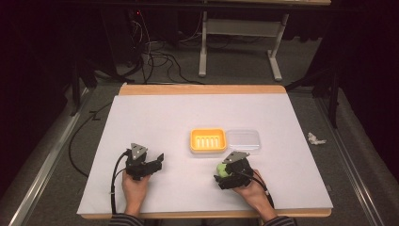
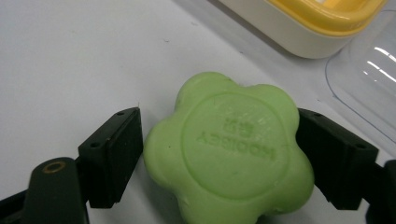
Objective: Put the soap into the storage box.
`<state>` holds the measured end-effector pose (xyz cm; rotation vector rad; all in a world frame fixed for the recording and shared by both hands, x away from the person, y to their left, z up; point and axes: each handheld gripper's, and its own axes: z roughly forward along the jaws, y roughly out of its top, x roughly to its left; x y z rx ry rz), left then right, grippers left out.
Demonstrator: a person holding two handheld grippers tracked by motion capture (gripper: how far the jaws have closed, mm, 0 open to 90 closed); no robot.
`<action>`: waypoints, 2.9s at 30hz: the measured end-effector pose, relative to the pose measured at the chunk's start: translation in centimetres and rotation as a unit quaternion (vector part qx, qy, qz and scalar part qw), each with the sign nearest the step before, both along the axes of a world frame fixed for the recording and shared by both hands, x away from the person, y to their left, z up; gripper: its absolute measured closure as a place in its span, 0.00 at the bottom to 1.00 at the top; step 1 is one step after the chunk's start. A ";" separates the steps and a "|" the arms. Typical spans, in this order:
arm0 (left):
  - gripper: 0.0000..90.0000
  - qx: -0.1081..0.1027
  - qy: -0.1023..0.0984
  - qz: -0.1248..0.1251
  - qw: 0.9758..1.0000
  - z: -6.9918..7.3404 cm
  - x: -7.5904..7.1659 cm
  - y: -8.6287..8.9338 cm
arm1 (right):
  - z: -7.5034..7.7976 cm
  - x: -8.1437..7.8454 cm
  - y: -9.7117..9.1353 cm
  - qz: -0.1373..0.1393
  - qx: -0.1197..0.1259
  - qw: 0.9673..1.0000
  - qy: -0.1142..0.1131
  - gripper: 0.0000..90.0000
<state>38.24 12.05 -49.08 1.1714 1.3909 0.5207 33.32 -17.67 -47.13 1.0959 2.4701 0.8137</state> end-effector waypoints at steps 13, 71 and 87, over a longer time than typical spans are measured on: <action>0.28 -0.002 0.000 0.000 1.000 0.0 0.0 0.0 | 0.1 0.0 -0.4 0.007 0.004 1.000 -0.003 0.30; 0.27 0.005 0.001 -0.004 1.000 0.0 0.0 0.0 | 5.4 1.1 -2.8 0.006 0.059 0.997 -0.053 0.30; 0.27 0.002 0.000 -0.005 1.000 0.0 0.0 0.0 | 6.4 3.3 -2.0 0.000 0.068 0.996 -0.057 0.30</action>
